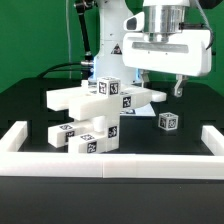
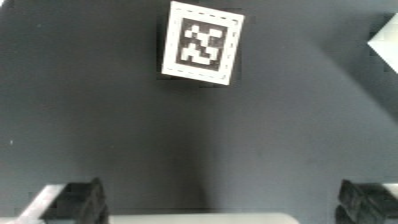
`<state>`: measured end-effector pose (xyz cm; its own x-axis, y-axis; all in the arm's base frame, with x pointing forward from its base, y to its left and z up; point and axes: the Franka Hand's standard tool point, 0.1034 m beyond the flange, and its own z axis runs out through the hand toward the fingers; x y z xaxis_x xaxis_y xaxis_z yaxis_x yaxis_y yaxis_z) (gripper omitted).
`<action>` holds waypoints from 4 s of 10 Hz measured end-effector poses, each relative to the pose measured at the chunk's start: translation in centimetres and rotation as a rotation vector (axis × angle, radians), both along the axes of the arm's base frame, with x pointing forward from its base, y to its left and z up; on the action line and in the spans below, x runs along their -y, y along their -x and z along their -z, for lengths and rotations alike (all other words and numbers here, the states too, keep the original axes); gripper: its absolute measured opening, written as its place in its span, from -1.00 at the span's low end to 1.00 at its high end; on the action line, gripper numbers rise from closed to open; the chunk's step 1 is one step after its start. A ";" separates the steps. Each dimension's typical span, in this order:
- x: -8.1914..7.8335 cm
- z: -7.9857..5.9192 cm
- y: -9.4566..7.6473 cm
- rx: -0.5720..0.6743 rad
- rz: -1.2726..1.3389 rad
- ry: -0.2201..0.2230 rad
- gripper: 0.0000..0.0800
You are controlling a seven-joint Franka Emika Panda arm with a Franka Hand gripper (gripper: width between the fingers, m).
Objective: Assemble chair
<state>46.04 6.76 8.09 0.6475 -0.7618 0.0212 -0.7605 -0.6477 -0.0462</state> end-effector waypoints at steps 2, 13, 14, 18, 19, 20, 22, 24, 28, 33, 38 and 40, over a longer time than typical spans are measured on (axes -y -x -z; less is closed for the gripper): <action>-0.2 0.0 0.1 0.000 0.004 -0.002 0.62; -2.2 4.5 2.3 -0.060 -0.025 0.060 0.62; -2.2 5.0 2.3 -0.066 -0.029 0.068 0.62; -2.2 6.4 2.6 -0.085 -0.042 0.091 0.62; -2.2 6.6 2.7 -0.088 -0.045 0.095 0.62; -2.2 6.8 2.7 -0.091 -0.047 0.098 0.31; -2.3 7.0 2.8 -0.094 -0.051 0.102 -0.03; -2.4 7.0 2.8 -0.092 -0.054 0.102 -0.28; -3.2 5.4 2.5 -0.082 -0.052 0.072 -0.28; -6.1 -2.0 2.7 -0.039 -0.060 -0.079 -0.28; 1.4 -4.8 0.4 0.020 -0.170 -0.094 -0.28; 1.1 -4.5 0.5 0.014 -0.175 -0.089 -0.28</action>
Offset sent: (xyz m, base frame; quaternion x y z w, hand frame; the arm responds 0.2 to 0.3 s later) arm -0.0213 0.0173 0.0000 0.0121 -0.0086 0.0432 0.9990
